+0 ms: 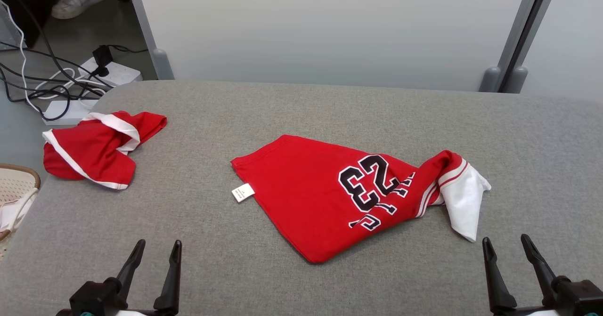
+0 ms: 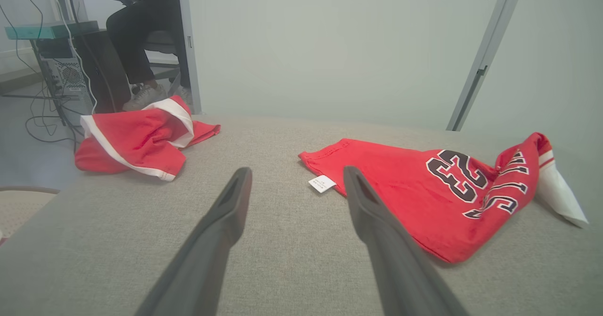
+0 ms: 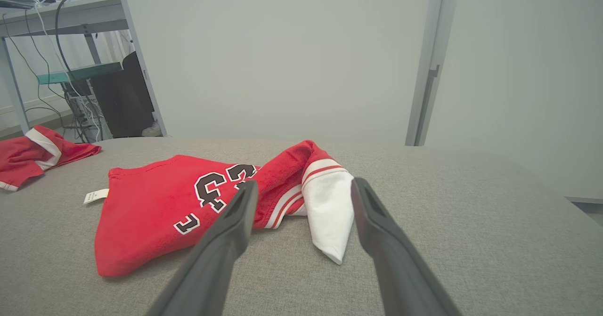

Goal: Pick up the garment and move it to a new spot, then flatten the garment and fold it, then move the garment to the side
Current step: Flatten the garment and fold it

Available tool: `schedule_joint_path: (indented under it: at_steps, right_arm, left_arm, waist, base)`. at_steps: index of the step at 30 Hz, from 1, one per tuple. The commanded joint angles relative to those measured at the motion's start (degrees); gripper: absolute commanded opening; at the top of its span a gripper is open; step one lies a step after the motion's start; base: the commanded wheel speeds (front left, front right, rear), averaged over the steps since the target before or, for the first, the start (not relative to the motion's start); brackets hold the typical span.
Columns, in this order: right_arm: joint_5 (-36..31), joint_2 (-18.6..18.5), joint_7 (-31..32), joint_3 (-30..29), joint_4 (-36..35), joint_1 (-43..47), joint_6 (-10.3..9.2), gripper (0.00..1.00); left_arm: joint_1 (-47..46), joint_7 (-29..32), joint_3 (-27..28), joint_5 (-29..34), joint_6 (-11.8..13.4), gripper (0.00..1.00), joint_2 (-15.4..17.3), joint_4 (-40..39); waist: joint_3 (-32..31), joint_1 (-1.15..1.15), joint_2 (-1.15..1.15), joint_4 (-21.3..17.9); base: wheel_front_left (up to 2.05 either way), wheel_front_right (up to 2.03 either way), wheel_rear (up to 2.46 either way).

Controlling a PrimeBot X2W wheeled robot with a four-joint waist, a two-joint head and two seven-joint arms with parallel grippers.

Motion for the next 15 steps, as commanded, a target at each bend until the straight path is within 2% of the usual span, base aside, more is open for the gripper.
schedule_joint_path:
  at_steps: [1,15]
  right_arm:
    - [0.02,-0.69,-0.15,1.35,-1.85,-0.90,0.25,1.00]
    - [-0.01,-0.69,-0.38,2.16,-1.20,-1.74,0.25,1.00]
  left_arm:
    - [-3.74,-0.52,2.44,-0.50,0.01,1.00,1.03,-1.06]
    - [-3.92,-0.76,2.83,-1.00,0.97,1.00,1.04,-0.57]
  waist:
    - [-0.01,0.00,0.00,-0.03]
    - [0.33,0.00,0.00,-0.72]
  base:
    - [0.00,0.00,0.00]
    - [0.00,0.00,0.00]
